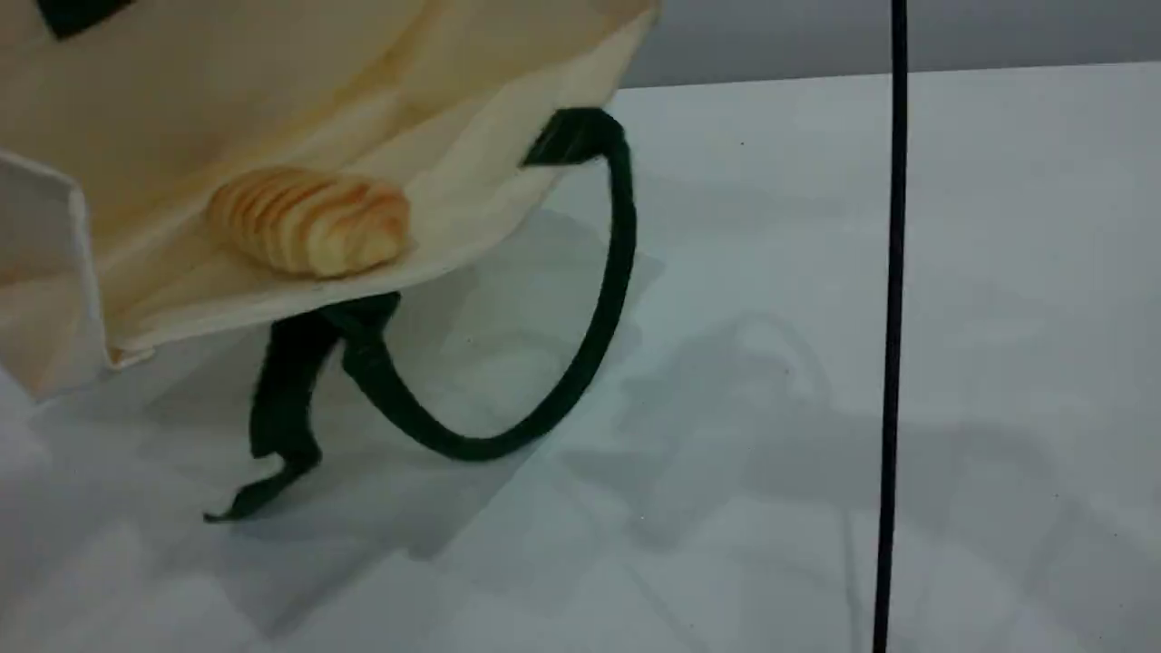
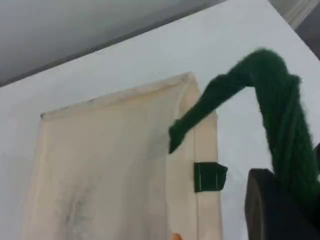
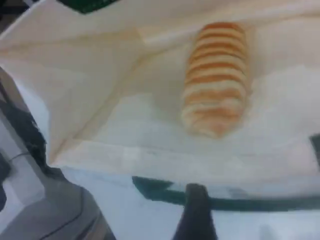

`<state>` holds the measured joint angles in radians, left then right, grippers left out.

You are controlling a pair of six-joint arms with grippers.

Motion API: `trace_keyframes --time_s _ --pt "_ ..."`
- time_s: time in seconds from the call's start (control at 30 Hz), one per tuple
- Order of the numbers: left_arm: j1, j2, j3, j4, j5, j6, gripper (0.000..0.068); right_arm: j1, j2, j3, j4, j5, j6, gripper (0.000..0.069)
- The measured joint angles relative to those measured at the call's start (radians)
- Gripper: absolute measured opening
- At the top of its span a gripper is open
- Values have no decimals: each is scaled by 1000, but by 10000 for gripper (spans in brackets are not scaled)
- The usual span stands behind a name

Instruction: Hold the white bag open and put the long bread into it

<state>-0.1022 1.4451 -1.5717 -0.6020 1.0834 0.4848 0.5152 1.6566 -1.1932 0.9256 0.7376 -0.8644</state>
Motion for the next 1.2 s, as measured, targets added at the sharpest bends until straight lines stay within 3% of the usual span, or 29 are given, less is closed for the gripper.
trace_keyframes --time_s 0.2,0.43,0.63,0.77,0.97,1.07,1.2 --pt "0 35 91 -19 -55 13 83 0 -8 0 -10 25 -2 516" --pt "-1 92 208 -128 -116 118 83 0 -38 0 -36 31 -3 516" --pt "-2 134 225 -97 -128 117 99 0 -82 0 -48 48 -1 516" --pt "-2 139 229 -91 -123 117 202 0 -135 0 -76 52 28 516" --pt "-2 134 229 -17 -120 116 445 0 -227 0 -157 61 105 516" --pt "-2 113 229 -15 -100 116 499 0 -282 0 -224 84 166 516" --pt "-2 49 228 -21 -89 116 514 -1 -373 0 -325 113 269 516"
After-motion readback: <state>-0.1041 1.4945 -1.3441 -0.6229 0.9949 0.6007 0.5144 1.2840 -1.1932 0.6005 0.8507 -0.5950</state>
